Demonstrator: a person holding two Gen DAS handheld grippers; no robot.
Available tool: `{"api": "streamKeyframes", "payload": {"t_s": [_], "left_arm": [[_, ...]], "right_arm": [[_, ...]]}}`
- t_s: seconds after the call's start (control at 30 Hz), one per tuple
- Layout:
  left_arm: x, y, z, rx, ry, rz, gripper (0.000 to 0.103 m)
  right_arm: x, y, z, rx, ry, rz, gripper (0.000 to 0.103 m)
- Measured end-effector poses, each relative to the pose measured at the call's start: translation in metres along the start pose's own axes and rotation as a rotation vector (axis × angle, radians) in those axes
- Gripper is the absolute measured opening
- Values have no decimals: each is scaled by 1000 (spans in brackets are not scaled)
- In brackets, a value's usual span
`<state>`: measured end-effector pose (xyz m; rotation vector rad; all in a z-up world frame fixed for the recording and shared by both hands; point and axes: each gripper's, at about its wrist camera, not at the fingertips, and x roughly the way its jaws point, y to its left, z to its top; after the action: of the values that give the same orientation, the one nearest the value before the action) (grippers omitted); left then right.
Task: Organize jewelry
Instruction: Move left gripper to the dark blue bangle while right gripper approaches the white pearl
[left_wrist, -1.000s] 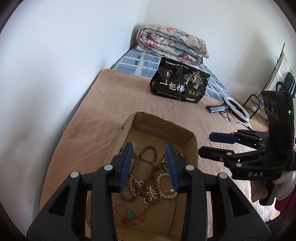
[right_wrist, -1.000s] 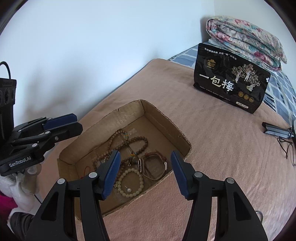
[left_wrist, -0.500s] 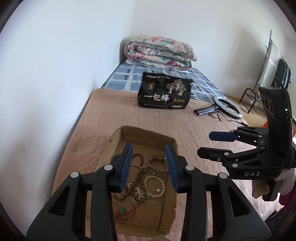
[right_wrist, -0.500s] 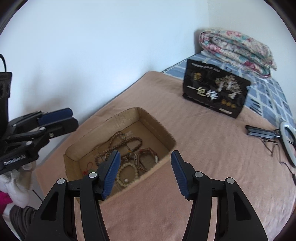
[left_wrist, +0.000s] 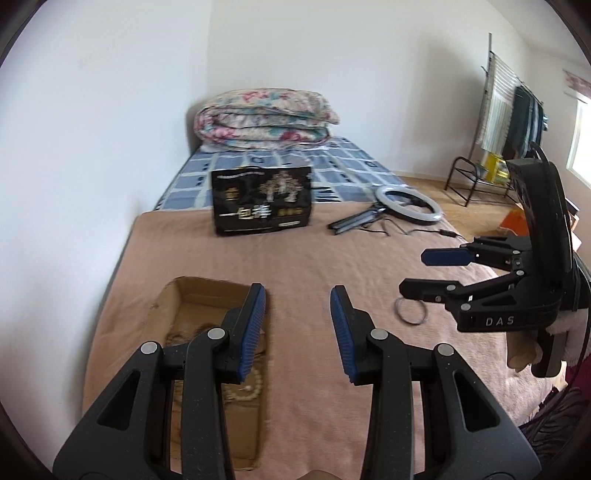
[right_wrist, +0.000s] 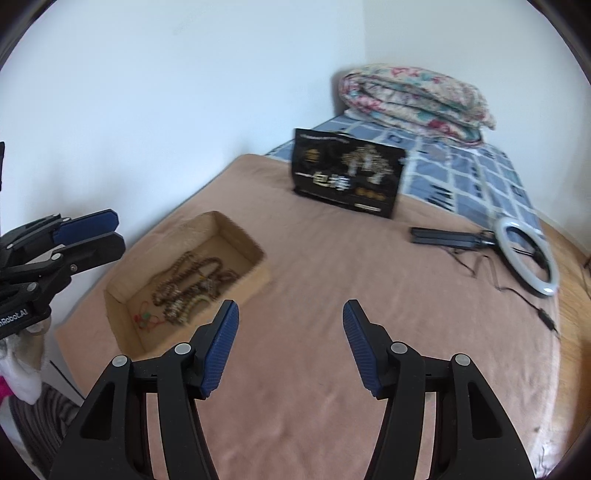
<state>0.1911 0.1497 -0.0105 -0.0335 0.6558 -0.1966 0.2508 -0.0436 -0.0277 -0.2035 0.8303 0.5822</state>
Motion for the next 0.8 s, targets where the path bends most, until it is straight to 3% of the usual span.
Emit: {"api": "streamKeyframes", "payload": {"t_s": [0.17,0.23,0.33,0.5,0.67,0.8], "left_arm": [[9,-35,2,50,12,-45,37],[12,-48,2,67,17,-63,39],[17,-66,1,83,20,-87,53],[32,-92,-2,105,46,-120,56],[53,-113,-6,101,87,-147,78],[76,-129,-12,83,138,-172,79]], "right_arm": [[-19,-33,-16,47,1,-63,61],[-29,-48,-26,68,-1,-101,70],[-43,-72,-41,107,-5,-138,71],[-63,-109,-65,174,-4,-185,71],[-81,-141,-90,215,3,-231,71],[-100,-173,-114,282,-5,-277,75]]}}
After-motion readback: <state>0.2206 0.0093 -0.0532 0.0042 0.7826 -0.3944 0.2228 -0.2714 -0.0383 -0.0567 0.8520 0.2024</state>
